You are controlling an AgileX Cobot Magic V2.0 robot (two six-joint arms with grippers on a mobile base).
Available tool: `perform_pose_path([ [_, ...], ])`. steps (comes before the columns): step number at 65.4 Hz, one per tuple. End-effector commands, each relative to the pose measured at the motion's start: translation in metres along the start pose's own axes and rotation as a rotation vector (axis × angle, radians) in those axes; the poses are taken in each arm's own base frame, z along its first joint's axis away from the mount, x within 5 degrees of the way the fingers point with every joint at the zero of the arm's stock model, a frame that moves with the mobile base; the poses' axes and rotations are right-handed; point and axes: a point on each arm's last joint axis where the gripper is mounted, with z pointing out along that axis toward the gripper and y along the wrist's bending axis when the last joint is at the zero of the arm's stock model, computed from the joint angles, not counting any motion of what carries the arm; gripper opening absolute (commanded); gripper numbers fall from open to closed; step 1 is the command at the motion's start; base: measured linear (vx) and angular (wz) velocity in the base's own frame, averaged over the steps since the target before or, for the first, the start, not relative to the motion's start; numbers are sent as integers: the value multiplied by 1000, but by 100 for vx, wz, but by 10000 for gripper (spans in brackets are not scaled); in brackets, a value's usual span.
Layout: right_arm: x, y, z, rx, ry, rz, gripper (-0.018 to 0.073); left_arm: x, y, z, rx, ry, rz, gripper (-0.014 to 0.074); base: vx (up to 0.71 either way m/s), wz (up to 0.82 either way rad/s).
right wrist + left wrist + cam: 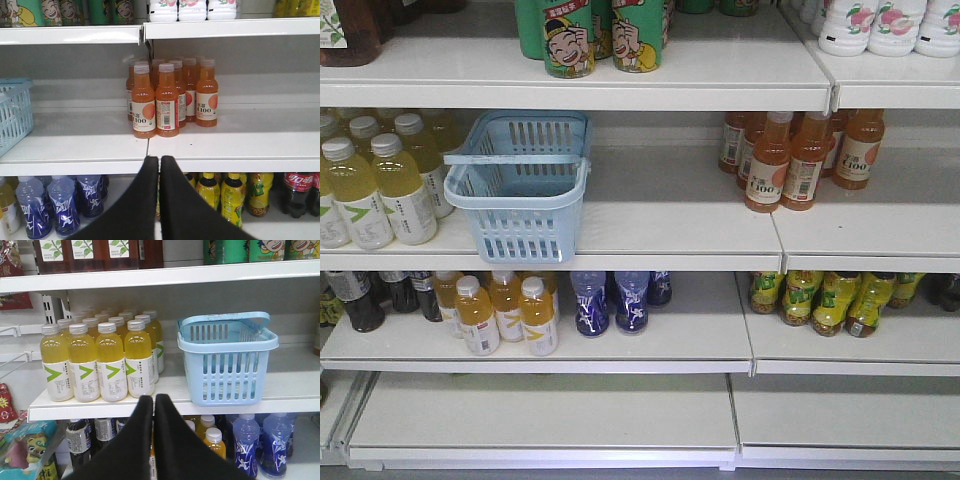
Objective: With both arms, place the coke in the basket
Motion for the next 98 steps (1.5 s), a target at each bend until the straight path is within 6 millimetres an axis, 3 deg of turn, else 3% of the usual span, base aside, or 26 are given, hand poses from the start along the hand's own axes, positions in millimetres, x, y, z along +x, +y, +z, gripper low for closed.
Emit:
perform_pose_path([
  [1,-4,1,-1,-13,-73,-15,-5,-15,-2,-3,21,-98,-17,-6,6,2],
  [74,-4,1,-1,-13,-73,-15,-5,-15,-2,-3,21,-99,-16,-6,2,0],
  [83,-4,1,-1,-13,-73,-15,-5,-20,-4,-3,42,-158,-18,-6,0,0],
  [88,-4,1,-1,-13,-73,-15,-5,-24,-4,-4,66,-197,-212,-6,0,0],
  [98,-4,1,-1,-13,-73,-15,-5,-25,-1,-4,111,-192,-971,-6,0,0],
])
